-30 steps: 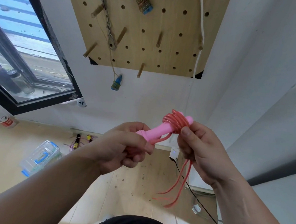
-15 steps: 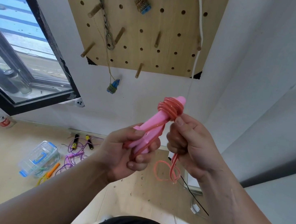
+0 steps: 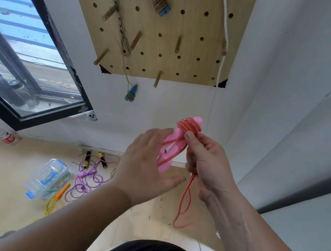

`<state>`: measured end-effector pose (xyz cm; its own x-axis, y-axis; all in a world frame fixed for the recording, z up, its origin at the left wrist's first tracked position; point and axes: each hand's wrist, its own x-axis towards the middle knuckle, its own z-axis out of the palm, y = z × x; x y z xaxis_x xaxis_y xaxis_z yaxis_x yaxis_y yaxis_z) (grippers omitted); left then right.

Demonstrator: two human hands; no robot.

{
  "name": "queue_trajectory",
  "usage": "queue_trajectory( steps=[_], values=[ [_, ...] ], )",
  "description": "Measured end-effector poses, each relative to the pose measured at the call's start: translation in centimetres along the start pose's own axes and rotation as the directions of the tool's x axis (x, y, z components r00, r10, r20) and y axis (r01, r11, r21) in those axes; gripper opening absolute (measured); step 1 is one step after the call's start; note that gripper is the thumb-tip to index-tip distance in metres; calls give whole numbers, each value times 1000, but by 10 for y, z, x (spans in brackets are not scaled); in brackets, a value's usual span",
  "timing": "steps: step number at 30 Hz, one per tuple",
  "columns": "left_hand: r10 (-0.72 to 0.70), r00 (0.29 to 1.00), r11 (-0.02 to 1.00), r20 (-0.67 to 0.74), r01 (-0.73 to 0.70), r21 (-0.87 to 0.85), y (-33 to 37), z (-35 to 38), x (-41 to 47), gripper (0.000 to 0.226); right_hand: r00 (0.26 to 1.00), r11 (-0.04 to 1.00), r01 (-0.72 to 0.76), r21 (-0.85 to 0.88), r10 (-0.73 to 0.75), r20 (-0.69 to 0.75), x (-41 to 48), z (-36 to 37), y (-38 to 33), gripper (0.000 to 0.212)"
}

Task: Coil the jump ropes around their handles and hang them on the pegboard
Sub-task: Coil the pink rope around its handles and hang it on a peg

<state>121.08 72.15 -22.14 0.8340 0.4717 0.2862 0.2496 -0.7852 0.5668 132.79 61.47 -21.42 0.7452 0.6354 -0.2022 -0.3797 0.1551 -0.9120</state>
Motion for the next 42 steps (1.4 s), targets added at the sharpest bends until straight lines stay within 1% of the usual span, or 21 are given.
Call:
queue_trajectory(
  steps=[1,2,6,7,9,11,13,15,18,22,26,27,29,32,34,35,37,39,40,41,42],
  values=[
    [92,995,989,-37,-87,117,-3,5,0,88,1000,1000,-4,11,4,-2,-2,3,-1,12],
    [141,987,979,-79,-127,160,-5,7,2,84,1000,1000,-5,22,5,4,-3,6,-3,12],
    [241,948,962,-209,-206,179,-13,2,12,67,996,999,39,-23,-37,79,-8,6,-12,17],
    [221,949,971,-227,-191,146,-12,-1,14,63,993,999,48,-24,-45,110,-8,4,-14,20],
    [70,970,997,-234,-77,-23,-6,-7,15,55,984,999,49,-19,-45,170,-7,0,-15,22],
    [-115,983,964,-145,75,-254,1,-11,15,50,979,996,63,-61,-50,197,-6,-3,-14,20],
    [-240,971,866,-11,209,-455,6,-12,14,50,978,990,86,-113,-62,201,-4,-8,-14,19],
    [-308,943,688,122,310,-656,9,-12,13,49,974,983,104,-149,-70,217,-3,-14,-16,17],
    [-297,913,433,281,391,-812,6,-17,13,50,960,974,137,-183,-86,265,-1,-23,-20,14],
    [-211,903,300,374,423,-855,1,-23,13,55,952,957,169,-234,-97,291,0,-30,-22,29],
    [-110,863,117,493,504,-856,1,-26,13,54,937,954,169,-246,-78,341,4,-35,-22,46],
    [-77,846,87,527,532,-842,1,-27,13,58,924,958,177,-224,-84,373,4,-35,-23,45],
    [4,802,18,597,597,-802,1,-27,13,67,893,957,227,-179,-131,430,3,-34,-27,27],
    [66,752,-63,656,660,-749,1,-25,16,76,902,960,241,-146,-166,398,3,-29,-26,10],
    [5,734,-8,679,679,-734,4,-27,20,71,935,969,214,-119,-169,311,2,-26,-23,11],
    [-60,743,65,666,669,-740,7,-28,22,62,952,973,199,-115,-164,258,2,-25,-22,13],
    [-241,817,327,523,576,-749,13,-27,22,45,972,978,175,-114,-154,175,1,-24,-20,10],
    [-333,916,695,223,398,-599,15,-22,18,45,983,981,152,-117,-138,118,1,-22,-16,4],
    [-257,965,862,55,254,-438,15,-19,16,56,987,981,146,-127,-136,85,1,-21,-14,8],
    [-114,992,963,-55,96,-253,15,-15,13,66,989,980,140,-141,-134,55,1,-19,-12,11],
    [34,993,995,-113,-44,-91,12,-9,11,72,990,978,139,-153,-136,32,2,-16,-10,13]
  ],
)
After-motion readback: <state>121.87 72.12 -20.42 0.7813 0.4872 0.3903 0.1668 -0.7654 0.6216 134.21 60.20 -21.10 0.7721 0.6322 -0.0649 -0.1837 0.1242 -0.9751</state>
